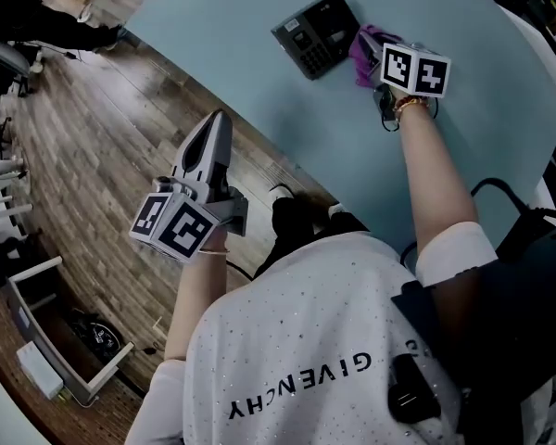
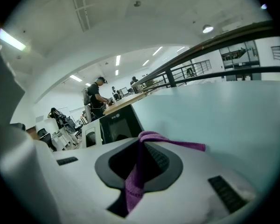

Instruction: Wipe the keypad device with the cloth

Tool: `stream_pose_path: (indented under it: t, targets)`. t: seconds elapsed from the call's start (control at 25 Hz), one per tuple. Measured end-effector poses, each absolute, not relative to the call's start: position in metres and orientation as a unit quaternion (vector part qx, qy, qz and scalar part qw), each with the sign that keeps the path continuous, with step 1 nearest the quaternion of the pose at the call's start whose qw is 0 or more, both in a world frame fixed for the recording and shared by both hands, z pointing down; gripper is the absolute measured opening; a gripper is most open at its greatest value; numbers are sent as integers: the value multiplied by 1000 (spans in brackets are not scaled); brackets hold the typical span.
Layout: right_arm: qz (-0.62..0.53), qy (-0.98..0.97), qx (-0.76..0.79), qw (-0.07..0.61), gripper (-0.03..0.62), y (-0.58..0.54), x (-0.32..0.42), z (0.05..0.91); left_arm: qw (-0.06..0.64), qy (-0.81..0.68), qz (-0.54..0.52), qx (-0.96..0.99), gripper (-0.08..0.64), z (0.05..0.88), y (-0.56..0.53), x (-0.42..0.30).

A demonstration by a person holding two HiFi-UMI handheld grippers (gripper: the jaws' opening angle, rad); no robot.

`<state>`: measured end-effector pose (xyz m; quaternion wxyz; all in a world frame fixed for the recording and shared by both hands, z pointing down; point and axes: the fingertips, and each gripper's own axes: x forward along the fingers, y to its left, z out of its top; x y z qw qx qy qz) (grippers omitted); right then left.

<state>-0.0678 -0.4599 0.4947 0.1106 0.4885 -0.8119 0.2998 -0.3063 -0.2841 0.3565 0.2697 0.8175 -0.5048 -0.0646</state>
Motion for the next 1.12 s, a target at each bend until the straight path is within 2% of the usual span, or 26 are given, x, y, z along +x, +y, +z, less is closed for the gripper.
stream_pose_path:
  t: [0.4, 0.56, 0.72, 0.88, 1.0, 1.12]
  targets:
    - [308, -756, 564, 128, 26, -454, -71, 500, 265, -379, -72, 884, 1, 315, -332, -346]
    - [259, -764, 571, 153, 26, -443, -73, 491, 249, -341, -77, 903, 0, 292, -334, -357]
    - [203, -824, 504, 161, 25, -411, -124, 467, 233, -345, -78, 906, 0, 284, -336, -375]
    - [204, -859, 434, 181, 25, -375, -173, 465, 233, -337, -85, 908, 0, 277, -337, -379]
    - [203, -859, 418, 215, 25, -360, -190, 475, 231, -329, -94, 911, 0, 267, -338, -384]
    - [202, -856, 429, 205, 25, -363, -195, 470, 233, -323, -100, 912, 0, 265, -345, -385]
